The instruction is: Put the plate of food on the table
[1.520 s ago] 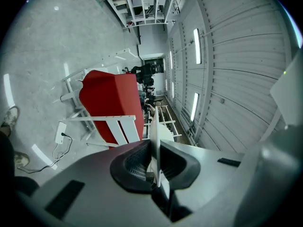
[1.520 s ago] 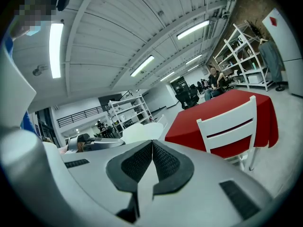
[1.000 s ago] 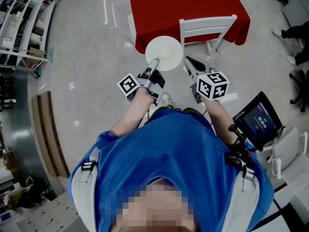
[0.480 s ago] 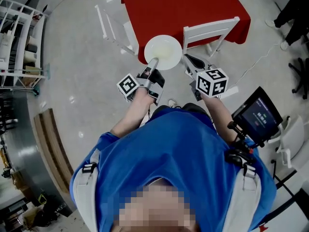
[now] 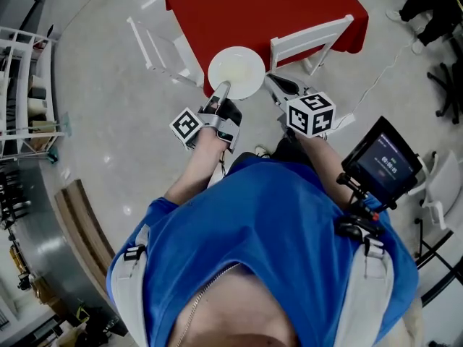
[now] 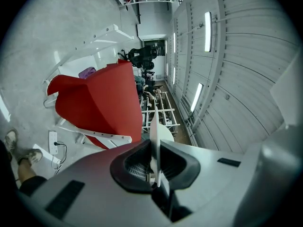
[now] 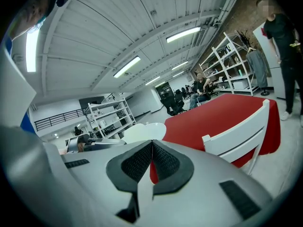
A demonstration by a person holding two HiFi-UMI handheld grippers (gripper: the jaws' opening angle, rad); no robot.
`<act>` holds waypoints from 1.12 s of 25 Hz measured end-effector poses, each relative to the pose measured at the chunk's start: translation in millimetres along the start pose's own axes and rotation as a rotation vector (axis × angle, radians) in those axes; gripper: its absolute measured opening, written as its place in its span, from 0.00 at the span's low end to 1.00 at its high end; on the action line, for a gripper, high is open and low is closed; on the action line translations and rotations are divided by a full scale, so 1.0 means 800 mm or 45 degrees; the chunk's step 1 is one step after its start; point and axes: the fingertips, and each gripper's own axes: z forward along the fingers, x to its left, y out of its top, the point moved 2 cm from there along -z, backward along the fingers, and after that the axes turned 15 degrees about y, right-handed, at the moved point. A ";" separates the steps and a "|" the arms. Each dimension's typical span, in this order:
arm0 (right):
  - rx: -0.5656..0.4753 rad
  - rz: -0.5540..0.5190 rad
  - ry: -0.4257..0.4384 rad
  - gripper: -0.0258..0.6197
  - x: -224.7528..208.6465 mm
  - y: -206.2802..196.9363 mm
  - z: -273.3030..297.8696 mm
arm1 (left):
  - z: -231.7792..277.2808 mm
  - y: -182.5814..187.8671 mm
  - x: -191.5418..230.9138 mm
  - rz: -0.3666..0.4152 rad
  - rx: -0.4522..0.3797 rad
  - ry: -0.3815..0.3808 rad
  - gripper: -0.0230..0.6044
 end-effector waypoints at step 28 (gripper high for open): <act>0.034 0.002 0.026 0.04 -0.005 0.001 0.005 | -0.004 0.007 0.001 -0.014 -0.046 0.012 0.08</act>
